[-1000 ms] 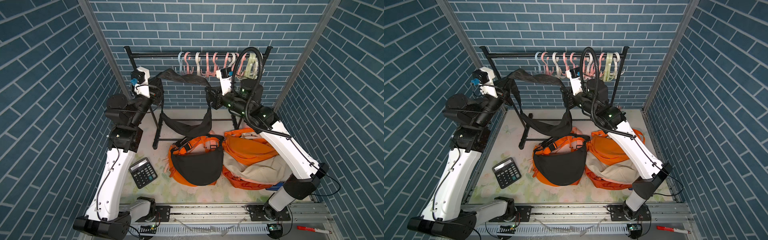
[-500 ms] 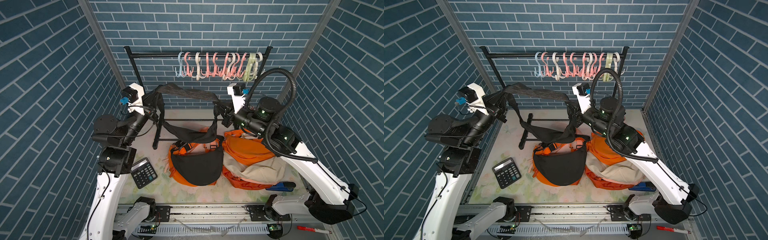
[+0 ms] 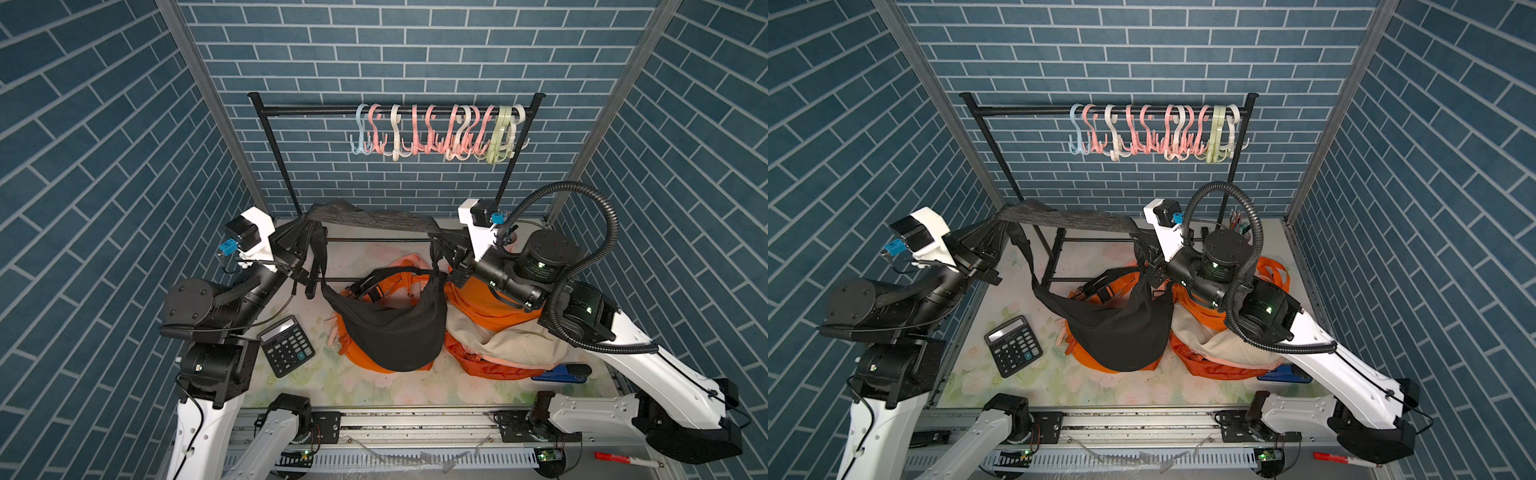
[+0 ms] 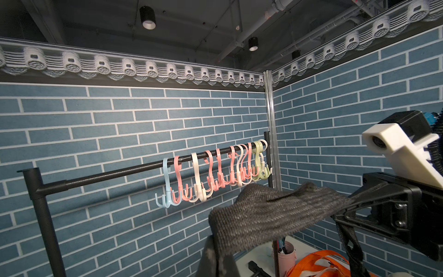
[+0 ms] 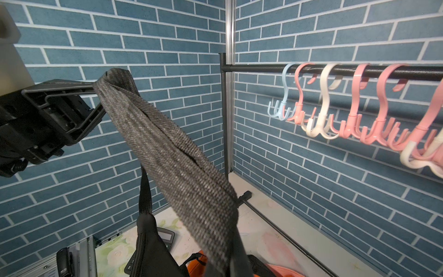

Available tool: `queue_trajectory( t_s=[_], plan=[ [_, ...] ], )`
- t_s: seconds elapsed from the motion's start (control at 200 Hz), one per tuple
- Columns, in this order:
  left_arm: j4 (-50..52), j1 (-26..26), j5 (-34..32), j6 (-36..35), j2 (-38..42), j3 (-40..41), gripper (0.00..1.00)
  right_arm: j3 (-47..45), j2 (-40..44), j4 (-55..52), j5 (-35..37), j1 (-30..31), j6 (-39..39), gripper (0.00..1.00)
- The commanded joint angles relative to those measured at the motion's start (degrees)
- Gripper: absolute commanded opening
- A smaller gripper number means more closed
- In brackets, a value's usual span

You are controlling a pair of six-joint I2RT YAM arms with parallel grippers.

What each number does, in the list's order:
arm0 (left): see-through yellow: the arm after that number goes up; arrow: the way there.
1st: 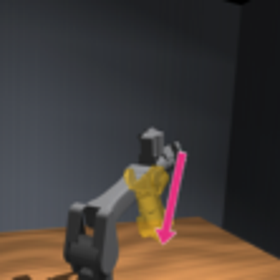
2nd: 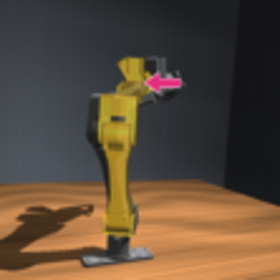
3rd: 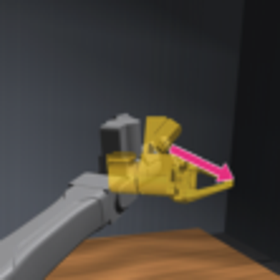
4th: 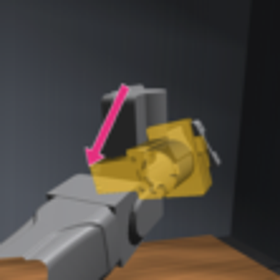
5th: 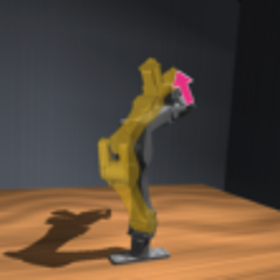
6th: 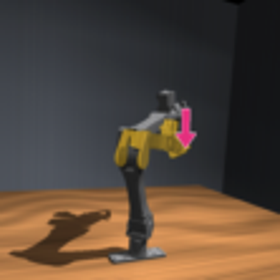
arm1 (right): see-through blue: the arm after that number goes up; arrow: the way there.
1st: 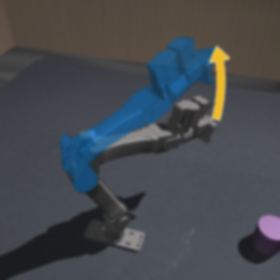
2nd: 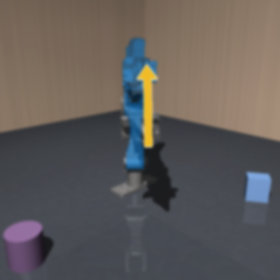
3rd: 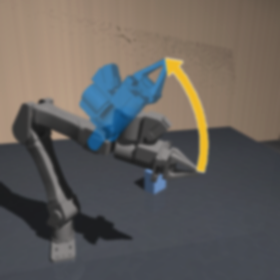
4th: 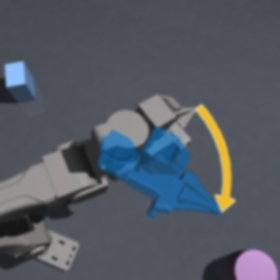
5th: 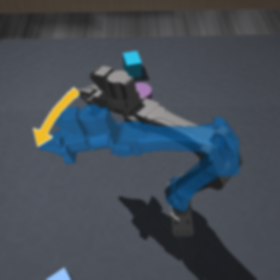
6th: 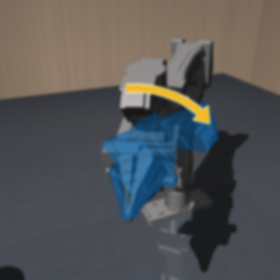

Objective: Take the bag off the hook
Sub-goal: Place the bag inside the bag.

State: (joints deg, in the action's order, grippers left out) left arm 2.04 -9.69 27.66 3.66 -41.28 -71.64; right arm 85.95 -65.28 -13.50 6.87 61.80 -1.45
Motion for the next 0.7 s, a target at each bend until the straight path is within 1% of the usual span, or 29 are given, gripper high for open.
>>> queue_trajectory(
  t_s=[0.0,0.115,0.135,0.22,0.385,0.56,0.695],
  plan=[
    [-1.3,0.5,-2.1,2.3,3.3,0.3,0.00,-1.3,3.6,-0.3,10.5,2.8,3.2,0.00],
    [0.6,0.2,-0.9,3.0,4.4,0.4,0.00,-3.6,5.3,0.2,15.3,7.5,4.5,0.00],
    [0.9,0.0,-0.9,3.1,6.2,0.4,0.00,-4.0,5.5,0.4,16.1,8.3,4.8,0.00],
    [1.9,-0.1,-1.3,3.6,8.0,1.3,0.00,-6.0,6.7,1.2,19.4,11.7,5.6,0.00],
    [2.3,-0.5,-0.6,5.5,9.9,2.5,0.00,-8.4,8.1,2.3,24.3,16.6,6.8,0.00],
    [3.8,-0.7,-0.6,4.9,10.7,1.1,0.00,-9.4,8.5,3.6,28.2,20.3,8.8,0.00],
    [3.9,-1.0,-1.2,5.4,9.6,0.5,0.00,-10.2,7.9,4.0,32.1,20.9,10.6,0.00]
  ],
)
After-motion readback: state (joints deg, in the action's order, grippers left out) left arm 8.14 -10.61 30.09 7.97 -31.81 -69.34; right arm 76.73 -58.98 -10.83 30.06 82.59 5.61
